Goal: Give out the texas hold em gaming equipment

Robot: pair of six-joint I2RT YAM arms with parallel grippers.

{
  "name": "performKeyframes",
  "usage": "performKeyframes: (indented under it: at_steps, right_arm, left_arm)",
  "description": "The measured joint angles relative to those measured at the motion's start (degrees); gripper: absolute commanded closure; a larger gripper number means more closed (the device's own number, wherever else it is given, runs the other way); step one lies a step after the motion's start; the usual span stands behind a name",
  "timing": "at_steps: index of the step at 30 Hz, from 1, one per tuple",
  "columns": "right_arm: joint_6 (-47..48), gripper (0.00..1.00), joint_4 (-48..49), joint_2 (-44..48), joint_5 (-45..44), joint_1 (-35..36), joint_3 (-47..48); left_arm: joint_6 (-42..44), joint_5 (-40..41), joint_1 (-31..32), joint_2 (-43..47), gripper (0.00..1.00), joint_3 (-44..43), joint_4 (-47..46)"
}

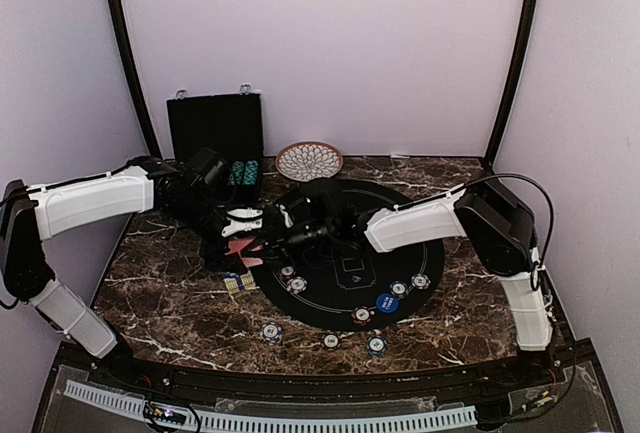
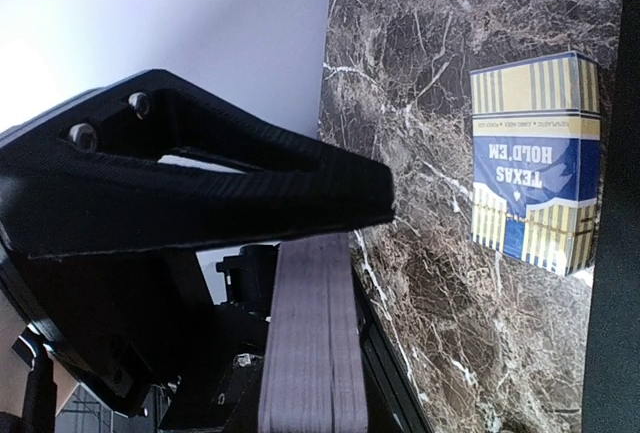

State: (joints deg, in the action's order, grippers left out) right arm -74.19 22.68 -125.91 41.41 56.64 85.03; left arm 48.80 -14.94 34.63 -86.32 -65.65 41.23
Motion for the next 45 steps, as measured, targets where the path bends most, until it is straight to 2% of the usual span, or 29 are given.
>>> performKeyframes:
  at_steps: [5, 8, 11, 13, 19, 25, 27, 29, 30, 31, 32, 34, 45]
  right_arm:
    - [-0.09, 0.9, 0.02, -0.02, -0.48, -0.35, 0.0]
    - [-0.07, 0.81, 0.04, -0.02, -0.68, -0.39, -0.04]
    - [-0.37, 0.72, 0.04, -0.02, -0.72, -0.39, -0.09]
    - [-0.39, 0.68, 0.04, -0.04, -0.52, -0.39, -0.09]
    - [-1.14, 0.65, 0.42, -0.61, -0.31, -0.39, 0.11]
    - [-2.14, 0.73, 1.64, -1.46, 0.0, -0.39, 0.68]
    - [-3.23, 0.79, 2.8, -1.99, 0.24, -0.39, 0.87]
    - [-4.35, 0.88, 4.39, -2.69, 0.5, -0.39, 1.14]
    - [-4.76, 0.92, 5.03, -3.04, 0.7, -0.39, 1.22]
    - [-5.31, 0.95, 5.68, -3.37, 0.96, -0.39, 1.22]
    - [-5.73, 0.98, 6.34, -3.56, 1.16, -0.39, 1.22]
    - [-6.47, 1.0, 7.39, -3.87, 1.22, -0.39, 1.18]
    - [-10.6, 1.0, 13.79, -3.96, 1.42, -0.39, -0.33]
  left_arm:
    - [-0.11, 0.59, 0.0, -0.02, 0.32, 0.07, -0.07]
    - [-0.11, 0.61, 0.04, -0.02, 0.41, 0.07, 0.0]
    - [0.09, 0.57, 0.04, 0.0, 0.58, 0.04, 0.07]
    - [0.09, 0.57, 0.04, 0.02, 0.62, 0.02, 0.22]
    - [0.11, 0.68, 0.04, 0.02, 0.67, 0.0, 1.03]
    - [0.11, 0.83, 0.04, 0.02, 0.68, 0.0, 1.33]
    - [0.11, 0.9, 0.04, 0.02, 0.63, 0.0, 1.36]
    - [0.09, 1.01, 0.02, 0.02, 0.5, 0.0, 1.57]
    - [0.07, 1.09, 0.02, 0.02, 0.36, 0.0, 1.77]
    - [0.07, 1.18, 0.02, 0.02, 0.28, 0.0, 2.01]
    - [0.0, 1.29, 0.02, 0.02, 0.13, 0.0, 2.27]
    - [0.24, 1.42, 0.0, 0.02, 0.03, 0.0, 2.38]
    - [-1.11, 0.63, 0.02, 1.07, 0.02, 0.0, 0.74]
